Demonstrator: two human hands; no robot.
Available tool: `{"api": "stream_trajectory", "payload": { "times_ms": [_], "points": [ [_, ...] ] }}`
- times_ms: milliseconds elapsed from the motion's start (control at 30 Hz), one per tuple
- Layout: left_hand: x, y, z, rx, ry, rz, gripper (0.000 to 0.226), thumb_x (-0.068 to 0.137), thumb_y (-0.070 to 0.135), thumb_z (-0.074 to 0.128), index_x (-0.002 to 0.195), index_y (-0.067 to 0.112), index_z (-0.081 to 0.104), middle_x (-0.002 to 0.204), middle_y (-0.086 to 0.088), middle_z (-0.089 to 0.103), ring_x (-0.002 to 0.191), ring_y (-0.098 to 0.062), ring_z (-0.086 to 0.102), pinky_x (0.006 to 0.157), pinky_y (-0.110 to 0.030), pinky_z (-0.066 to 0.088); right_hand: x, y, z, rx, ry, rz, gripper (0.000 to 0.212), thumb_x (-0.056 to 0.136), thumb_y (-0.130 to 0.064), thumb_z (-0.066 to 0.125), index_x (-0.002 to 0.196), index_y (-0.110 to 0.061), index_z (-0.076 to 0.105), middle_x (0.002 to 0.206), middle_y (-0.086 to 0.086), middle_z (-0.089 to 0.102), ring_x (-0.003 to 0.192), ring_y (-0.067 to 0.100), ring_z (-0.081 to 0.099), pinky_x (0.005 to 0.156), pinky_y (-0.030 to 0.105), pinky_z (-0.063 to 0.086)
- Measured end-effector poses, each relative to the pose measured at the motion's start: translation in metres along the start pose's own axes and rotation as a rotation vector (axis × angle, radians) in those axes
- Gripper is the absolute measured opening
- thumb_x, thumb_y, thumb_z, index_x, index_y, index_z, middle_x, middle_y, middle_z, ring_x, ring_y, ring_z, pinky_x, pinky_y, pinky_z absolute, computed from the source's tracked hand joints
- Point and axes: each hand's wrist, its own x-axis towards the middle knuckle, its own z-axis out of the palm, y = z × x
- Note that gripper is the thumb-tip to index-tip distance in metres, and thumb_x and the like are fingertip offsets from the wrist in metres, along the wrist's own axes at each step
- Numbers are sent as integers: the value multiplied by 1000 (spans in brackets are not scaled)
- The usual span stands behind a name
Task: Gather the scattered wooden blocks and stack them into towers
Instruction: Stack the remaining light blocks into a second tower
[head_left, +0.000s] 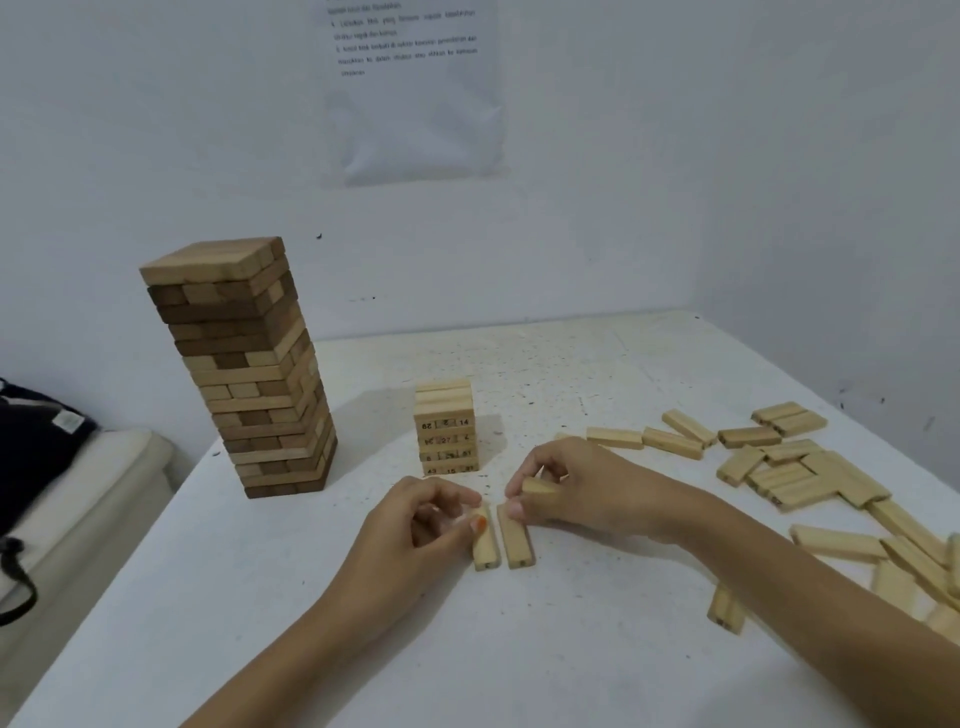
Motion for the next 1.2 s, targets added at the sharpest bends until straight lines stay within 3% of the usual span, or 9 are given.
{"api": "stream_trajectory", "payload": {
  "times_ms": [100, 167, 300, 500, 600, 700, 833, 967, 1200],
  "points": [
    [0, 2, 0, -14, 3, -18, 10, 86, 23, 68, 94, 28, 71, 87, 4, 58, 61, 6, 47, 58, -9, 40, -7, 0, -5, 315, -39, 87, 18, 97, -27, 53, 99, -18, 69, 68, -4, 56, 56, 7, 48, 55, 20, 39],
    [0, 4, -2, 0, -13, -20, 12, 86, 24, 69, 96, 29, 70, 87, 6, 58, 62, 7, 47, 59, -9, 40, -10, 2, -10, 424, -57, 86, 25, 99, -17, 45, 102, -13, 69, 65, 3, 56, 57, 13, 50, 53, 25, 39],
    [-3, 6, -9, 40, -148, -14, 34, 74, 40, 77, 105, 36, 66, 101, 7, 59, 83, 0, 53, 65, -10, 40, -13, 8, -13, 384, 15, 43, 11, 92, -16, 63, 94, -14, 74, 65, -7, 56, 61, 2, 55, 59, 15, 47],
    [-3, 4, -10, 136, -189, 110, 44, 69, 38, 80, 109, 35, 63, 106, 24, 57, 104, -2, 53, 69, -15, 43, -11, 12, -9, 426, -6, 81, 11, 86, -9, 70, 96, -5, 70, 71, 8, 66, 58, 13, 64, 60, 19, 53],
    [-3, 4, -10, 145, -174, 146, 45, 69, 33, 82, 110, 31, 65, 108, 16, 60, 103, -4, 54, 70, -15, 43, -15, 9, -14, 280, -82, 53, 25, 80, -18, 78, 104, -18, 70, 94, 3, 66, 77, 15, 69, 78, 22, 56],
    [-2, 3, -7, 143, -158, 168, 47, 68, 31, 84, 111, 27, 66, 107, 15, 61, 103, -3, 55, 73, -14, 44, -18, 8, -14, 50, -175, -1, 50, 69, -30, 86, 114, -35, 64, 100, -6, 63, 88, 4, 65, 95, 26, 50],
    [-3, 2, -5, 138, -144, 206, 49, 67, 29, 85, 112, 23, 68, 108, 13, 62, 99, -1, 57, 75, -12, 44, -17, 8, -5, -33, -92, -85, 56, 65, -34, 88, 115, -36, 62, 106, -5, 55, 94, 8, 62, 89, 34, 54],
    [-3, 1, -4, 140, -134, 212, 51, 67, 32, 84, 114, 23, 68, 109, 14, 62, 98, -4, 57, 77, -12, 45, -16, 9, -1, -51, -42, -154, 54, 66, -33, 88, 114, -29, 64, 105, -12, 51, 94, 4, 59, 81, 26, 55],
    [-2, 0, -5, 144, -166, 193, 54, 68, 36, 83, 118, 25, 67, 110, 16, 63, 103, -5, 58, 88, -18, 48, -18, 7, 1, -54, -16, -190, 56, 66, -32, 88, 116, -25, 66, 102, -14, 51, 89, -4, 56, 80, 25, 55]
  ]
}}
